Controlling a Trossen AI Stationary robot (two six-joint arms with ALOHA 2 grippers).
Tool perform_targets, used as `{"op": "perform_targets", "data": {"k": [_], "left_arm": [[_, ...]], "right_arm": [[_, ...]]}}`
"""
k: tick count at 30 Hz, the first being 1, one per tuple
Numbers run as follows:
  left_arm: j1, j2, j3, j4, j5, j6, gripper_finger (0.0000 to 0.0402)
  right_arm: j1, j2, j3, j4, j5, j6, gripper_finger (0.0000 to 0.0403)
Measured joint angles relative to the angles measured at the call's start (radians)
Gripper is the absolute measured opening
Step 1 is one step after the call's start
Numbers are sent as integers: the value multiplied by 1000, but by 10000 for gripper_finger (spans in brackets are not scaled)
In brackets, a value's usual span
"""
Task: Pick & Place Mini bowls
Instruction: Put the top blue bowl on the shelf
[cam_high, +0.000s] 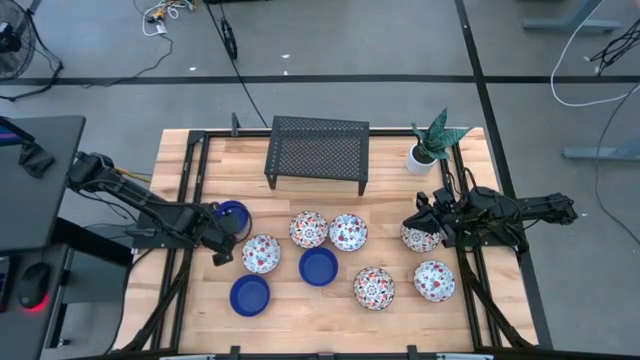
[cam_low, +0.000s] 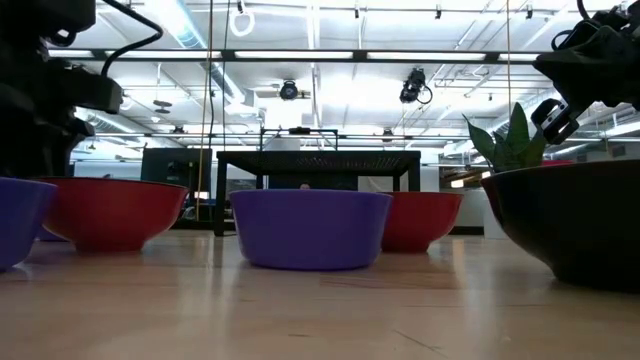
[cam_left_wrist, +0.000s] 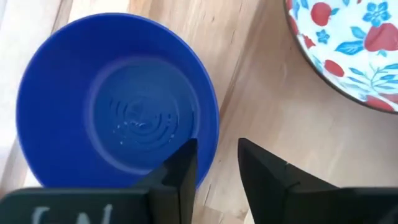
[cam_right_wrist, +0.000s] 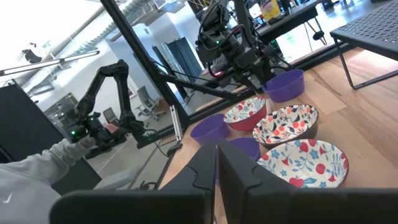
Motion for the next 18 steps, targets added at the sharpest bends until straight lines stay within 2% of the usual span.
{"op": "perform_targets", "data": {"k": [18], "left_arm": [[0,0,-2,0,-37,1,55]], "right_arm": [[0,0,0,0,0,0,20]]}}
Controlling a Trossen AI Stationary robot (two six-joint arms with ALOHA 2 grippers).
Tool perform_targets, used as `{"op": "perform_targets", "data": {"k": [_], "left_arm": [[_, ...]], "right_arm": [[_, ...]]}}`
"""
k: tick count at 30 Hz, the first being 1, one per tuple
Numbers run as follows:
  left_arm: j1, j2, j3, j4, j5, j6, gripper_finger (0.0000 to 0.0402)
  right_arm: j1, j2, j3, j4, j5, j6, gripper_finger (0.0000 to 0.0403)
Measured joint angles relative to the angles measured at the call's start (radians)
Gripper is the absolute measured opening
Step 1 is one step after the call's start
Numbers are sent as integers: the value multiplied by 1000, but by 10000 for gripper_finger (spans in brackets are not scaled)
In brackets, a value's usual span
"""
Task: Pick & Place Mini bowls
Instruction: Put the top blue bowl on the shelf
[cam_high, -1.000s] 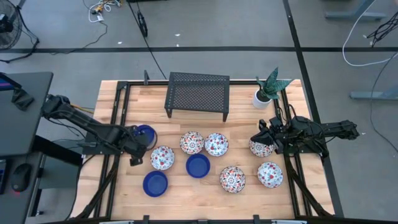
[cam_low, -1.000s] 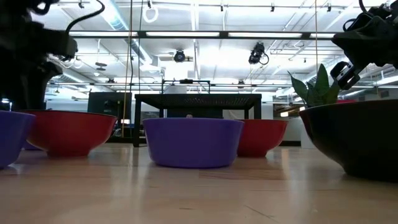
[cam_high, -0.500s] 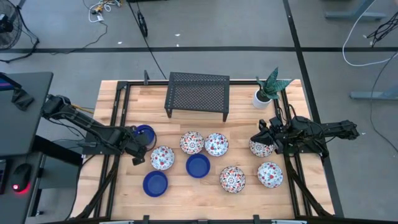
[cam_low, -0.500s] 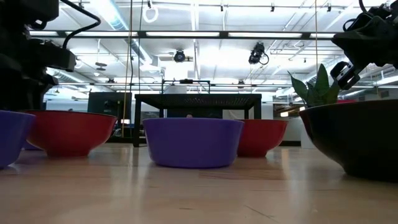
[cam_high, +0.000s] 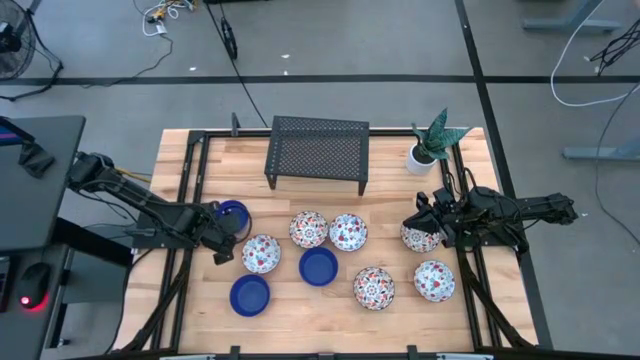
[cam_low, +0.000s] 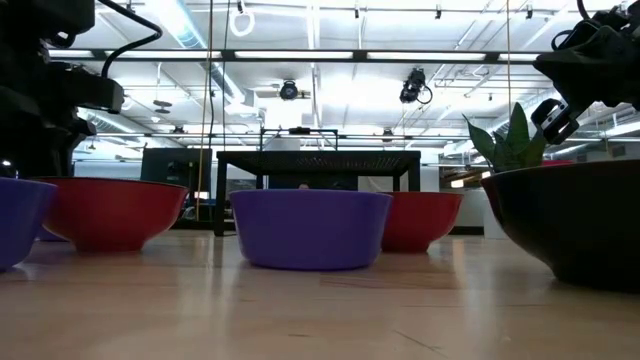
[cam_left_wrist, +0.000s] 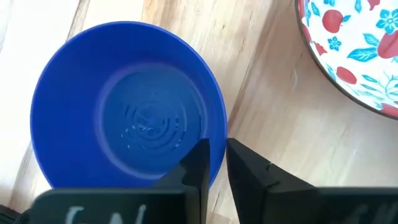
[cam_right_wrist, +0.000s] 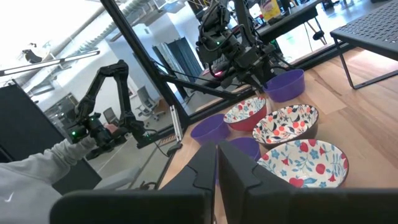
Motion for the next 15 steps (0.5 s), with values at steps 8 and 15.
{"op": "perform_targets", "data": {"k": [8,15], "left_arm": [[0,0,0,23,0,-3,75],[4,0,0,21,-2,-3,114]], "right_arm": [[0,0,0,0,0,0,20],[0,0,0,0,0,0,20]]}}
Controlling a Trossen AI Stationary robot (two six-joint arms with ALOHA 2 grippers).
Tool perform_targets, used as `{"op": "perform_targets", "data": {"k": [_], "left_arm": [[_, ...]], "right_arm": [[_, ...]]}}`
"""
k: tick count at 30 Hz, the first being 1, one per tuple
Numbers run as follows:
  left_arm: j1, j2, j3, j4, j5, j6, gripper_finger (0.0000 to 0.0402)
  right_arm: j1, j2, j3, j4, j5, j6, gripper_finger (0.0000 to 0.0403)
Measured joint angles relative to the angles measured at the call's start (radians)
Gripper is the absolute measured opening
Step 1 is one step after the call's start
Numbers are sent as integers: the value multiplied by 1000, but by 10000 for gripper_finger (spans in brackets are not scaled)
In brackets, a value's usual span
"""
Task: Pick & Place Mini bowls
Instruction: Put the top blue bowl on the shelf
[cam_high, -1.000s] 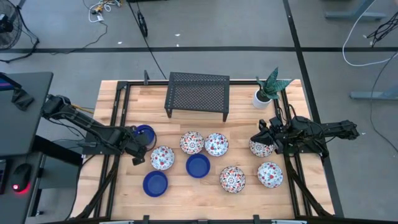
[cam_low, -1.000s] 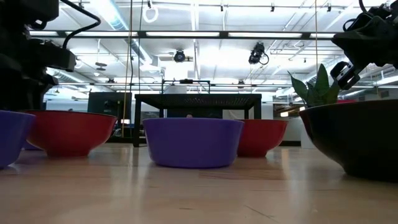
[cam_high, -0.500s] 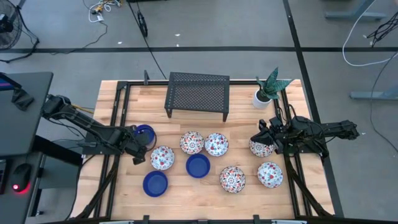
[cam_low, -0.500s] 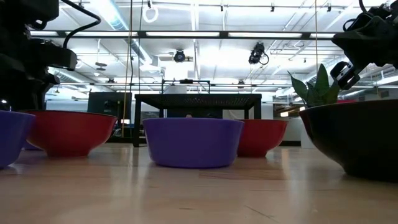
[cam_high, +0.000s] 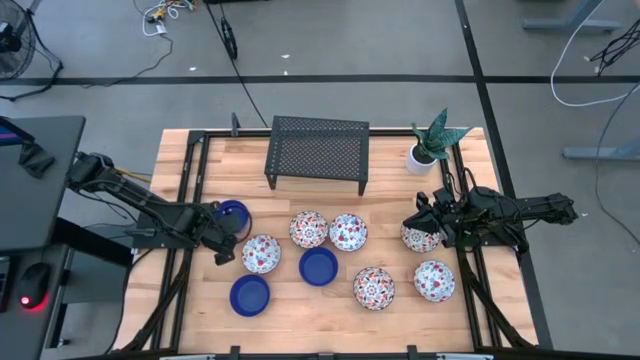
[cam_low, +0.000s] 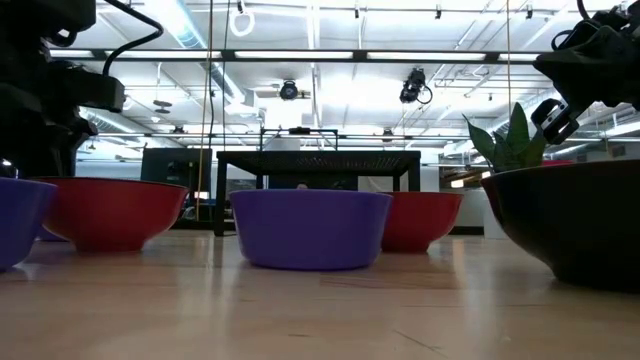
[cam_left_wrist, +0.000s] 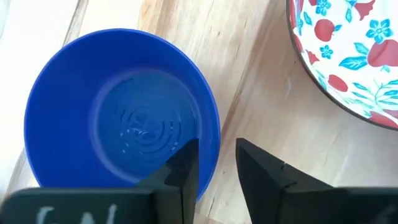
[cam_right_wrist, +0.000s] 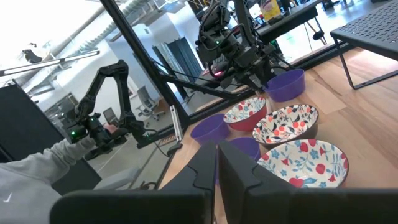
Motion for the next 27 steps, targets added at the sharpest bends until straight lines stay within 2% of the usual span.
{"op": "perform_targets", "data": {"k": [4,9,15,27], "left_arm": [[28,0,-10,8,1,-11,115],[65,0,-62,54,58,-11,106],[75,0,-55,60,98,-10,101],[75,-1,-24,46,81,20,92]], "right_arm": [[0,0,0,0,0,0,20],[0,0,0,0,0,0,20],[0,0,0,0,0,0,20],[0,0,0,0,0,0,20]]}}
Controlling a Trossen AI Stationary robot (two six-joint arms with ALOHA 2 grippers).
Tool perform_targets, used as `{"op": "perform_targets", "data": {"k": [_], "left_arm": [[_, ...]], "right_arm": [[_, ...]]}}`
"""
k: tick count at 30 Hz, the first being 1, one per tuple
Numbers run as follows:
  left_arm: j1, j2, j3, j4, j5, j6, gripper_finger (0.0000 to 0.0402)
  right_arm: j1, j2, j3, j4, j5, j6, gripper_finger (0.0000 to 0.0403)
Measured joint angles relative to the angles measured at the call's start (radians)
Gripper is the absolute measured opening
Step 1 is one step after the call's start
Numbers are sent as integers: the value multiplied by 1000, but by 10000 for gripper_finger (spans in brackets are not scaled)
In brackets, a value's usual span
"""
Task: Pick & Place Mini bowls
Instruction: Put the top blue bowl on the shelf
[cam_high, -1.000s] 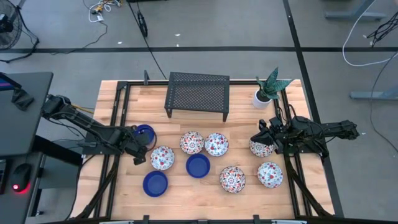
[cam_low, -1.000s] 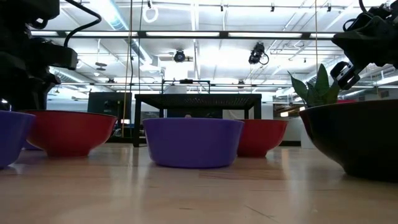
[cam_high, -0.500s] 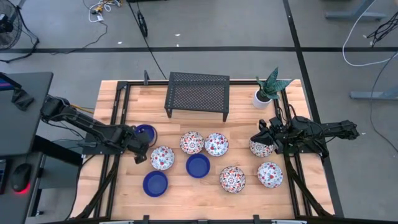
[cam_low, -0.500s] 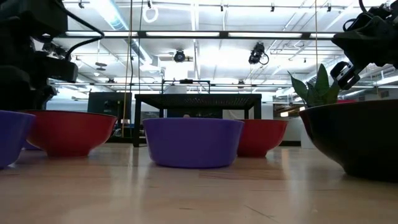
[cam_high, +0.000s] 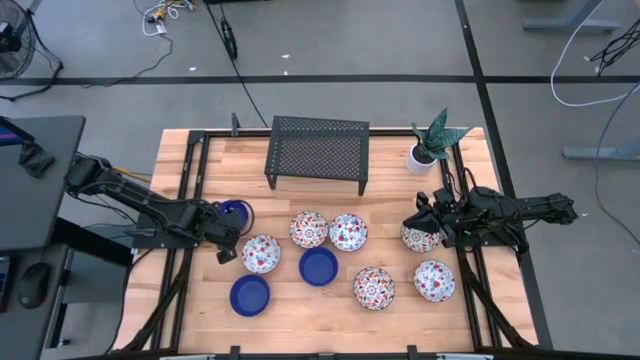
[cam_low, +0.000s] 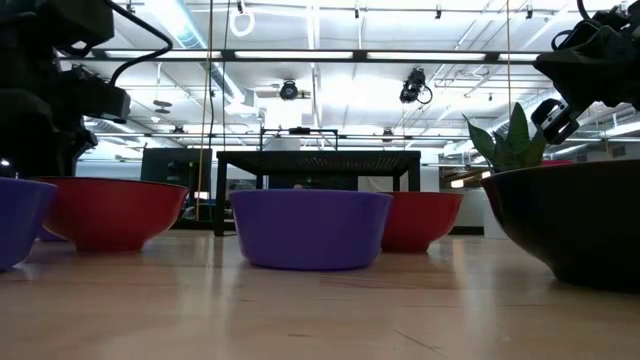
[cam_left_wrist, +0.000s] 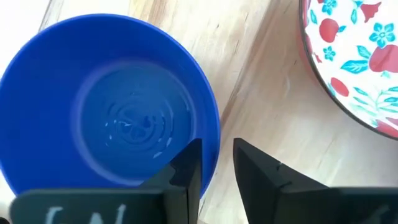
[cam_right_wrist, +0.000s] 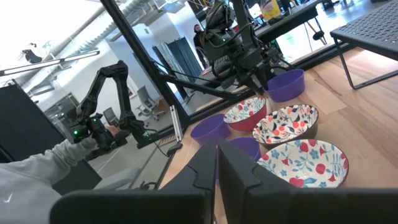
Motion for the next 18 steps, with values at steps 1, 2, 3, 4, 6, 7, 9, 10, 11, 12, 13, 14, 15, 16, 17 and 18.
{"op": "perform_targets", "data": {"k": [1,2,3,4,6,7,9,10,11,12,13,14,15,16,17,18], "left_arm": [[0,0,0,-1,-1,0,88],[0,0,0,-3,-1,0,82],[0,0,0,-5,-1,0,76],[0,0,0,-7,-1,0,68],[0,0,0,-9,-1,0,50],[0,0,0,-10,-1,0,40],[0,0,0,-11,0,1,16],[0,-1,1,-13,6,12,10],[0,-1,1,-14,13,21,9],[0,-1,2,-14,17,23,9],[0,-1,2,-15,19,26,9],[0,-1,7,-25,24,28,8],[0,0,18,-48,28,30,6],[0,0,36,-85,29,35,6],[0,0,59,-121,27,37,5],[0,0,89,-162,18,36,5]], "right_arm": [[0,0,0,0,0,0,20],[0,0,0,0,0,0,20],[0,0,0,0,0,0,20],[0,0,0,0,0,0,20],[0,0,0,0,0,0,20],[0,0,0,0,0,0,20],[0,0,0,0,0,0,20],[0,0,0,0,0,0,20],[0,0,0,0,0,0,20],[0,0,0,0,0,0,20],[0,0,0,0,0,0,20],[0,0,0,0,0,0,20],[0,0,0,0,0,0,20],[0,0,0,0,0,0,20],[0,0,0,0,0,0,20],[0,0,0,0,0,0,20]]}}
